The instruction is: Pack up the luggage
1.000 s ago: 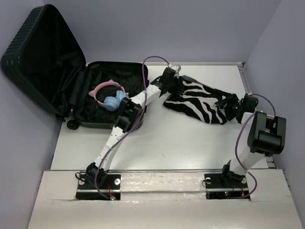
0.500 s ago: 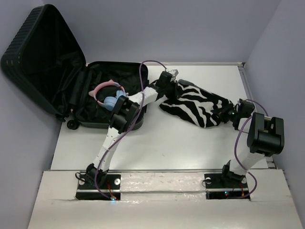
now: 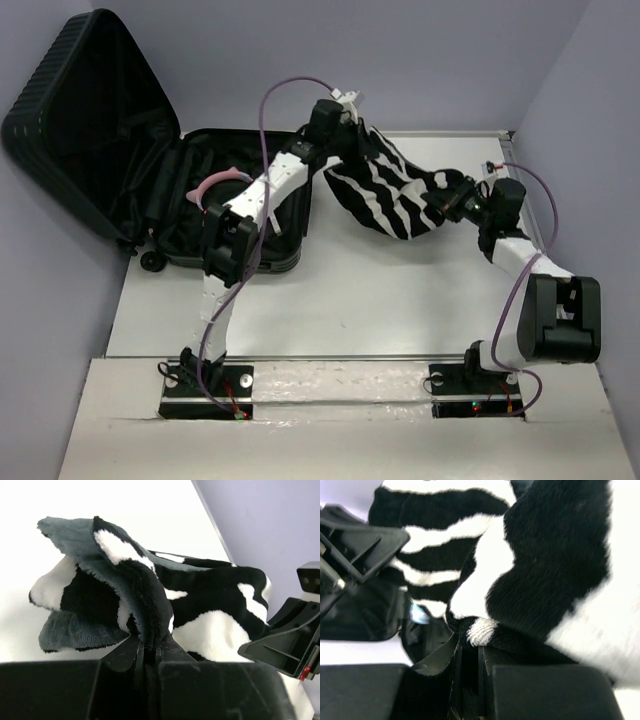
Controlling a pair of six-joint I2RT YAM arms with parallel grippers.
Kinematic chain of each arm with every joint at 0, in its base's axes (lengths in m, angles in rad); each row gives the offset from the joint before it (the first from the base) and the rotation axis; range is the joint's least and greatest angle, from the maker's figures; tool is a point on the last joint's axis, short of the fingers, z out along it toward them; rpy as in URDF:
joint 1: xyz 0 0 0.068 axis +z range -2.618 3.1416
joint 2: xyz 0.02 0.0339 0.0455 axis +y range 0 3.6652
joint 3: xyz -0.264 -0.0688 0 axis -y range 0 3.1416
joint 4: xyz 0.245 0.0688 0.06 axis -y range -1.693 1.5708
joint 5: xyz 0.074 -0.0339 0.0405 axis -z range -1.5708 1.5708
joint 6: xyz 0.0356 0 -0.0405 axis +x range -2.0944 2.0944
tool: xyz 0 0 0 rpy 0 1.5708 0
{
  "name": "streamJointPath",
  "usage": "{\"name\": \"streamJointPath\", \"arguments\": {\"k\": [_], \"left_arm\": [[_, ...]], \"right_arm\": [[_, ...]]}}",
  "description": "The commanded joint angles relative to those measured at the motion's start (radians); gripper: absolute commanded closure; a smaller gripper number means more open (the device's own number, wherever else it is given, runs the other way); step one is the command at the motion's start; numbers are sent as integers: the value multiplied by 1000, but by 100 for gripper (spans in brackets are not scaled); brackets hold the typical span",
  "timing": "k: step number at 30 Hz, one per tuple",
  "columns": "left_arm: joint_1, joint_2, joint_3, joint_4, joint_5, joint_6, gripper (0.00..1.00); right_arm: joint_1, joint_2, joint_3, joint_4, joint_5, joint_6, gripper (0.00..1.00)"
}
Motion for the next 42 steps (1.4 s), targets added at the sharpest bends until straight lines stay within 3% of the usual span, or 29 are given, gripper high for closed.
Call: {"name": "streamJointPath", "arguments": {"k": [1,6,10,12,15,16,18,19,20,22,23,30,33,39,41,42], "left_arm": [[138,-154,90,-65,40,-6,94],[335,-285,96,-157,21,16,94],[543,-410,-69,-134,-6,27,94],[659,-424,-121,-155,-58,48,94],[718,-420,-184,-179,-228,91,93],[741,-398,-203,-185,-312,118,74],[764,-369,-210,-189,-322,128,53],[774,-354,-210,-191,-325,128,30],[781,-333,-201,-203,-329,131,18],[783,-328,-198,-199,-325,132,1],[783,-331,-197,-195,-318,125,1],[737,-413,-215,-203,-350,137,1],[709,-498,-294,-185,-385,149,1],[561,-745,-517,-116,-525,172,1],[487,-888,-631,-82,-615,180,1],[475,-939,-673,-76,-635,177,2]], "right_arm": [[137,-20,219,-13,34,36,93],[310,134,490,-37,92,53,93],[471,309,710,-60,152,45,93],[569,437,831,-86,181,42,93],[695,593,1009,-140,207,39,91],[729,695,1053,-164,231,21,87],[790,803,1170,-257,245,-25,76],[841,854,1302,-325,276,-57,50],[861,924,1349,-456,297,-138,36],[886,948,1376,-535,368,-211,5],[886,931,1359,-537,388,-216,1],[886,794,1324,-588,566,-323,7],[886,742,1290,-623,610,-355,8],[875,632,1203,-721,721,-466,1],[875,566,1112,-714,726,-495,10],[875,540,1077,-702,723,-502,35]]}}
